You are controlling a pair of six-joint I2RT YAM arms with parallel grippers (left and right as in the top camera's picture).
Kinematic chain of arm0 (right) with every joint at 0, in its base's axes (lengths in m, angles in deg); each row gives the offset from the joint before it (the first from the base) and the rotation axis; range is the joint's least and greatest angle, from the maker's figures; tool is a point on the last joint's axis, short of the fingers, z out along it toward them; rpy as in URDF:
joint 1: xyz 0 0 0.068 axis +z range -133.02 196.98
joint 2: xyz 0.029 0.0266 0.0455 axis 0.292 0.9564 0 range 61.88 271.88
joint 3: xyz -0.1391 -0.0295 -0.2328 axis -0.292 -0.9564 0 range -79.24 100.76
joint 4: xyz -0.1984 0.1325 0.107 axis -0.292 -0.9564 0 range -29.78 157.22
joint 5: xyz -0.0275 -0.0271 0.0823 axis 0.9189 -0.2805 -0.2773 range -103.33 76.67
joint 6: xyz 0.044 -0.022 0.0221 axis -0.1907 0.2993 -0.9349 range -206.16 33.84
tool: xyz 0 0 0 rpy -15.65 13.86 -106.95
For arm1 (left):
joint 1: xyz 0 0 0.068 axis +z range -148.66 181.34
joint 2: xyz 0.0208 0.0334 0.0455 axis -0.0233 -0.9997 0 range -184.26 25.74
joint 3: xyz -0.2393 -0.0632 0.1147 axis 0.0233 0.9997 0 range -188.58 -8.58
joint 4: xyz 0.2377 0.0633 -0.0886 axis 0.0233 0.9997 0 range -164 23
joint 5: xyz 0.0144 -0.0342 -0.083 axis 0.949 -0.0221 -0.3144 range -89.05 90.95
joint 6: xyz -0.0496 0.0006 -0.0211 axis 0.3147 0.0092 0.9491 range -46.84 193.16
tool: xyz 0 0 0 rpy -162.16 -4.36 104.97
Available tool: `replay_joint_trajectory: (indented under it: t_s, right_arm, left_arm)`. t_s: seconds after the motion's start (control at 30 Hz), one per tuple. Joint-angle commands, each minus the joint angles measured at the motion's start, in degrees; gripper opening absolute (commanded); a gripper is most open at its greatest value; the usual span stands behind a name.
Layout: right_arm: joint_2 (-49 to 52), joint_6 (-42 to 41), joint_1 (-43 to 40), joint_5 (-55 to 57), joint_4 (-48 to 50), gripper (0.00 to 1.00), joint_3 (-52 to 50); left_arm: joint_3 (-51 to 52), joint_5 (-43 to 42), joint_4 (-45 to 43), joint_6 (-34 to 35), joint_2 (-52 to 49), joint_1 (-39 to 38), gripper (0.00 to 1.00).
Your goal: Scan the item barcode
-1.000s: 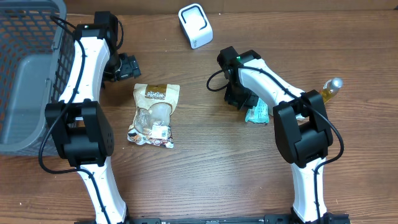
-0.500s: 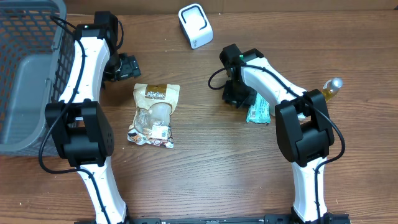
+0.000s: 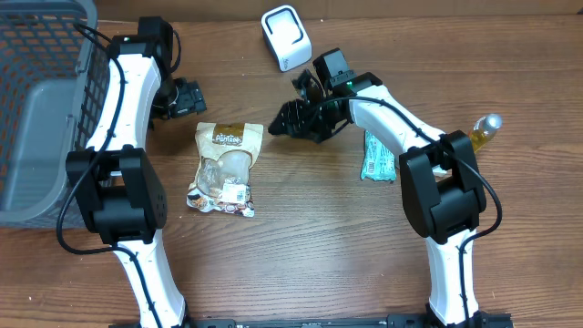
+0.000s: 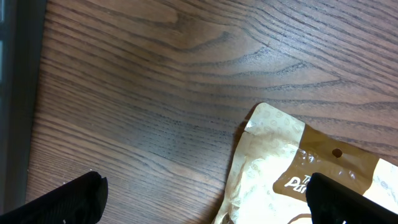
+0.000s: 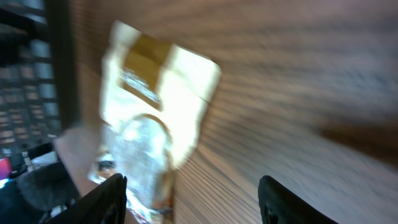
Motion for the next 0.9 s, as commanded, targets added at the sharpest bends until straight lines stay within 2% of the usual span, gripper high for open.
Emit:
replay_joint_trajectory:
  t_s: [0.0, 0.13, 0.2, 0.27, 0.47, 0.67, 0.87]
  right_arm:
    - [0.3, -2.0, 0.4, -5.0, 2.5, 0.64, 1.1]
    - [0.3, 4.0, 4.7, -4.1, 2.9, 0.64, 1.0]
    - [0.3, 4.5, 6.8, -0.8, 3.4, 0.62, 1.0]
    - [0.3, 4.4, 8.8, 4.3, 4.2, 0.56, 1.0]
    - [0.3, 4.5, 14.4, 16.0, 7.3, 0.54, 1.0]
    - [0.3, 4.4, 17.9, 18.3, 11.9, 0.50, 0.9]
    - [1.1, 4.5, 18.6, 18.8, 14.0, 0.50, 0.6]
  left_arm:
    - [-0.6, 0.7, 0.1, -0.4, 0.0, 0.3, 1.00]
    - [-0.6, 0.7, 0.1, -0.4, 0.0, 0.3, 1.00]
    - [-0.6, 0.7, 0.1, -0.4, 0.0, 0.3, 1.00]
    - [-0.6, 0.7, 0.1, -0.4, 0.0, 0.3, 1.00]
    - [-0.6, 0.7, 0.1, -0.4, 0.0, 0.3, 1.00]
    - [-0.6, 0.7, 0.1, -0.4, 0.0, 0.3, 1.00]
    - [-0.6, 0.7, 0.1, -0.4, 0.0, 0.3, 1.00]
